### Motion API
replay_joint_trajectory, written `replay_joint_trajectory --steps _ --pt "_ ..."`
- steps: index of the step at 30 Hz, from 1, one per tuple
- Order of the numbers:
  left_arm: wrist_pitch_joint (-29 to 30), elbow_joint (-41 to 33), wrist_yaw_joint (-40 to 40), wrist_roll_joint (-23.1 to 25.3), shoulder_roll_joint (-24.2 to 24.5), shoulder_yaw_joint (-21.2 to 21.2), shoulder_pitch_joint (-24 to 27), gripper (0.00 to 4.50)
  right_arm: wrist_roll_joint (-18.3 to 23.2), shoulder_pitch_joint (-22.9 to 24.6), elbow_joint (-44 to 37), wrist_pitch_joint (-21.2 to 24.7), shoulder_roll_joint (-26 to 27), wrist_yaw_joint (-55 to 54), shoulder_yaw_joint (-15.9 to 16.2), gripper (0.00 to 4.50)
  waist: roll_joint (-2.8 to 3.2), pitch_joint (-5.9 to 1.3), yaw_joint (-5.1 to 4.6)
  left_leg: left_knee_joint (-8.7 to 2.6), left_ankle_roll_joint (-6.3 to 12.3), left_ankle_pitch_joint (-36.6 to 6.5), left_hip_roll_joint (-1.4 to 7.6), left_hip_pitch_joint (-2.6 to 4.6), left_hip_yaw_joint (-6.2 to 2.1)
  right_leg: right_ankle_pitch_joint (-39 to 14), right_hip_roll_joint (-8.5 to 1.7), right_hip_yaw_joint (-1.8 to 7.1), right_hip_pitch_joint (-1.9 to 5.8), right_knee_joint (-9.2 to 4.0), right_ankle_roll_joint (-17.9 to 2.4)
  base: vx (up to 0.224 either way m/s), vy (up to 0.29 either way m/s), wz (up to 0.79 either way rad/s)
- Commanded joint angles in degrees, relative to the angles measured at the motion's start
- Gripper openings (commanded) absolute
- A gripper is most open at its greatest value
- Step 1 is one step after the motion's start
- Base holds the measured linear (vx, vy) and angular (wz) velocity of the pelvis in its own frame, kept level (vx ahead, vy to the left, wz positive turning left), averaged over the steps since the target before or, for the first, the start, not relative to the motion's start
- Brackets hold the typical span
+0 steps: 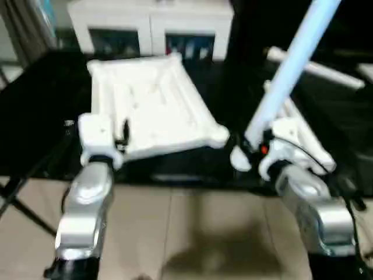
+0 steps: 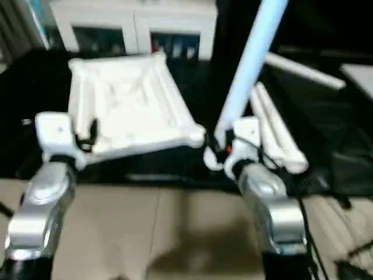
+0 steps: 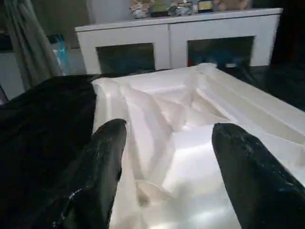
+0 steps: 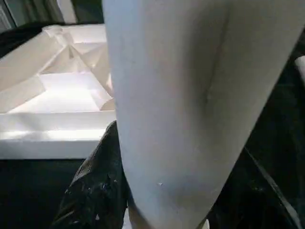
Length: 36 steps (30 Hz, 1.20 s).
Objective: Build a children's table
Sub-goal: Move to table
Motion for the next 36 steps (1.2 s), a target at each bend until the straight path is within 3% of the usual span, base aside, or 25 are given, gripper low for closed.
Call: replay_joint_trajectory --steps 1,2,3,5,6,7,8,9,10,12,14,15,16,17,18,21,23,24,25,27,29,30,31,33,36 --pt "0.71 -0.65 -0.18 0.00 0.54 0.55 0.09 3.23 -0.21 -0.92 -0.22 -0.46 0.31 0.40 1.03 1.84 0.91 -3.40 -0.58 -5.19 7.35 5.55 2.72 2.14 -1.99 -7.71 -2.12 1.00 1.37 -4.18 -6.81 0.223 0.060 0.06" --pt "0.71 -0.65 -0.18 0.01 0.54 0.54 0.10 3.23 -0.22 -0.92 -0.21 -0.46 0.31 0.40 1.03 1.84 2.07 -5.36 -3.29 -5.45 17.13 6.73 8.22 11.48 -8.61 -7.24 -1.24 0.00 -6.99 3.88 -2.98 0.223 0.060 0.06" --pt "0.72 -0.67 -0.29 0.03 0.50 0.47 0.15 3.23 -0.28 -0.92 -0.13 -0.55 0.23 0.42 1.04 1.84 1.25 -5.92 -3.70 -3.97 24.78 14.91 9.63 12.24 -10.71 -6.37 -2.42 1.01 -9.93 7.20 1.69 0.218 0.012 -0.08" --pt "0.69 -0.59 -0.45 0.05 0.50 0.36 0.15 3.23 -0.36 -0.95 -0.01 -0.66 0.12 0.46 1.02 1.84 0.22 -5.04 -3.45 -4.14 27.66 22.87 7.93 10.56 -9.32 -1.02 -3.38 2.30 -12.43 8.80 6.82 0.169 -0.020 -0.21" --pt "0.64 -0.37 -0.59 -0.01 0.44 0.29 0.08 3.23 -0.39 -1.01 0.07 -0.77 -0.06 0.51 1.00 1.84 -0.81 -4.41 -3.51 -5.08 27.16 19.19 5.61 8.62 -6.79 4.27 -3.57 3.18 -12.52 7.64 5.94 0.137 -0.032 -0.19" --pt "0.60 -0.26 -0.67 -0.03 0.44 0.21 0.06 3.23 -0.42 -1.05 0.09 -0.81 -0.15 0.53 0.98 1.84 -3.32 -3.62 -3.33 -3.60 21.18 6.83 0.04 6.49 -2.62 11.14 -4.63 5.37 -9.57 0.24 1.00 0.112 -0.052 -0.02" --pt "0.53 -0.12 -0.79 -0.01 0.44 0.08 0.05 3.23 -0.46 -1.11 0.12 -0.89 -0.27 0.57 0.94 1.84 -5.53 -3.84 -2.96 -2.37 17.38 -1.14 -3.78 4.06 -0.35 9.80 -4.54 7.75 -5.13 -1.42 1.09 0.112 -0.052 -0.02" --pt "0.51 0.04 -0.93 -0.04 0.38 -0.02 0.02 3.23 -0.54 -1.20 0.23 -1.00 -0.39 0.62 0.86 1.84 -5.87 -3.84 -0.52 4.88 11.97 -9.33 -6.52 0.01 0.21 -9.62 -10.84 14.06 0.24 -6.12 -2.49 0.132 -0.063 0.12" --pt "0.51 0.04 -0.93 -0.04 0.38 -0.02 0.02 3.23 -0.54 -1.20 0.23 -1.00 -0.39 0.62 0.86 1.84 -5.83 -3.56 -0.91 6.94 6.85 -4.53 -5.02 -2.08 -1.44 -16.07 -10.88 13.38 2.19 -5.45 -6.91 0.152 -0.060 0.04" --pt "0.51 0.11 -1.09 0.02 0.30 -0.21 0.13 3.23 -0.62 -1.33 0.40 -1.14 -0.52 0.66 0.80 1.84 -4.55 -2.92 -1.23 7.19 2.39 -1.08 -3.50 -3.83 -2.40 -12.78 -11.44 12.88 3.13 -6.00 -14.29 0.143 -0.042 -0.01" --pt "0.55 0.12 -1.26 -0.04 0.10 -0.33 0.27 3.23 -0.75 -1.53 0.62 -1.30 -0.67 0.71 0.82 1.84 -2.49 -2.40 -1.42 2.86 1.76 1.62 -0.64 -2.83 -2.84 -15.25 -10.11 9.25 1.82 -7.17 -17.54 0.131 0.028 -0.01" --pt "0.44 0.18 -1.28 0.00 0.04 -0.35 0.35 3.23 -0.83 -1.61 0.67 -1.35 -0.73 0.76 0.89 1.84 -0.33 -2.34 -2.13 -2.38 2.19 1.51 0.68 -0.46 -2.22 -17.35 -6.32 4.96 1.25 -7.15 -14.25 0.147 0.097 -0.01" --pt "0.37 0.25 -1.30 0.00 -0.03 -0.35 0.39 3.23 -0.89 -1.69 0.73 -1.41 -0.84 0.82 1.00 1.84 1.55 -2.07 -4.63 -6.70 2.41 -13.45 4.01 2.62 -6.41 -14.07 -0.64 1.43 -2.16 -1.03 -8.76 0.191 0.127 -0.05" --pt "0.32 0.24 -1.30 0.01 -0.07 -0.37 0.47 3.23 -0.92 -1.74 0.75 -1.44 -0.91 0.86 1.09 1.84 2.33 -3.51 -5.50 -7.15 2.99 -19.31 5.66 6.72 -8.73 -10.34 -0.48 1.40 -4.95 3.27 -6.46 0.191 0.127 -0.05" --pt "0.28 0.25 -1.21 0.03 -0.18 -0.38 0.53 3.23 -0.94 -1.88 0.91 -1.52 -1.00 0.94 1.16 1.84 1.50 -4.36 -6.05 -6.41 7.56 -18.68 6.44 9.22 -10.51 -4.64 -1.17 1.68 -7.80 5.96 -1.50 0.187 0.092 0.01" --pt "0.19 0.25 -1.04 0.08 -0.36 -0.45 0.60 3.23 -1.07 -2.16 1.25 -1.67 -1.18 1.20 1.21 1.84 0.35 -3.97 -5.78 -5.64 18.41 -3.42 5.39 8.62 -7.96 2.19 -2.46 1.96 -11.14 7.49 4.60 0.142 0.048 0.03" --pt "0.18 0.22 -0.93 0.07 -0.42 -0.53 0.69 3.23 -1.24 -2.36 1.47 -1.78 -1.20 1.46 1.22 1.84 -2.29 -3.66 -5.79 -5.82 18.71 -4.03 3.59 7.19 -4.63 7.81 -4.05 3.59 -10.49 3.46 2.09 0.123 -0.029 0.03" --pt "0.16 0.12 -0.89 0.11 -0.50 -0.62 0.84 3.23 -1.36 -2.51 1.63 -1.92 -1.33 1.60 1.30 1.84 -5.20 -3.78 -5.23 -4.21 14.94 -11.76 -1.26 3.72 -1.29 6.13 -6.12 6.91 -5.46 -2.03 0.72 0.130 -0.097 0.02" --pt "0.16 0.09 -0.89 0.13 -0.51 -0.65 0.88 3.23 -1.38 -2.54 1.66 -1.95 -1.36 1.62 1.32 1.84 -6.48 -3.54 -2.37 3.83 10.45 -12.27 -5.51 1.19 0.55 -17.23 -11.70 12.71 -1.07 -7.45 -1.05 0.136 -0.107 0.00" --pt "-0.89 -0.25 -1.59 -0.49 -0.75 -0.84 1.48 3.23 -1.49 -2.76 1.94 -2.12 -1.47 1.71 1.30 1.84 -5.70 -3.89 -1.62 5.71 4.90 -2.10 -4.03 -3.09 -2.01 -16.39 -12.30 12.50 2.54 -5.54 -6.77 0.133 -0.092 -0.04" --pt "-0.04 -0.41 -3.79 -0.94 0.02 -2.08 2.01 3.23 -1.68 -2.96 2.32 -2.45 -1.66 1.81 1.30 1.84 -4.80 -3.75 -1.49 3.31 0.66 8.55 -2.36 -3.79 -2.82 10.40 -10.55 9.75 1.22 -3.33 -13.48 0.127 -0.039 -0.11" --pt "0.00 -0.48 -5.84 -1.43 0.71 -3.03 2.44 3.23 -1.83 -3.05 2.50 -2.76 -1.86 1.84 1.40 1.84 -3.16 -4.27 -1.26 -2.03 0.02 17.51 -0.59 -2.80 -2.48 24.02 -6.98 6.07 -0.51 -0.57 -13.67 0.093 0.004 -0.05" --pt "-0.41 -0.69 -8.34 -2.40 1.41 -3.90 2.97 3.23 -1.84 -3.13 2.66 -2.98 -2.00 1.92 1.39 1.84 -1.52 -4.64 -2.16 -2.23 1.61 27.64 1.62 -1.36 -3.44 29.18 -3.13 4.06 -2.90 1.71 -10.24 0.083 0.018 -0.05" --pt "-2.13 -1.92 -16.05 -6.13 3.49 -5.99 4.60 3.40 -1.90 -3.38 3.20 -3.87 -2.63 2.56 1.30 1.84 -1.18 -5.95 -2.54 -0.42 2.89 42.38 4.17 2.66 -5.37 26.17 -4.30 5.23 -5.98 1.97 -7.39 0.081 0.032 -0.05" --pt "-0.24 -5.90 -31.57 -14.51 8.67 -10.08 6.68 3.58 0.19 -3.64 3.63 -4.53 -4.29 6.64 0.74 1.84 -1.84 -4.61 -0.97 -1.87 -0.79 24.31 1.75 0.21 -2.10 20.58 -5.63 5.93 -4.72 -0.07 -8.27 0.030 0.035 -0.01"
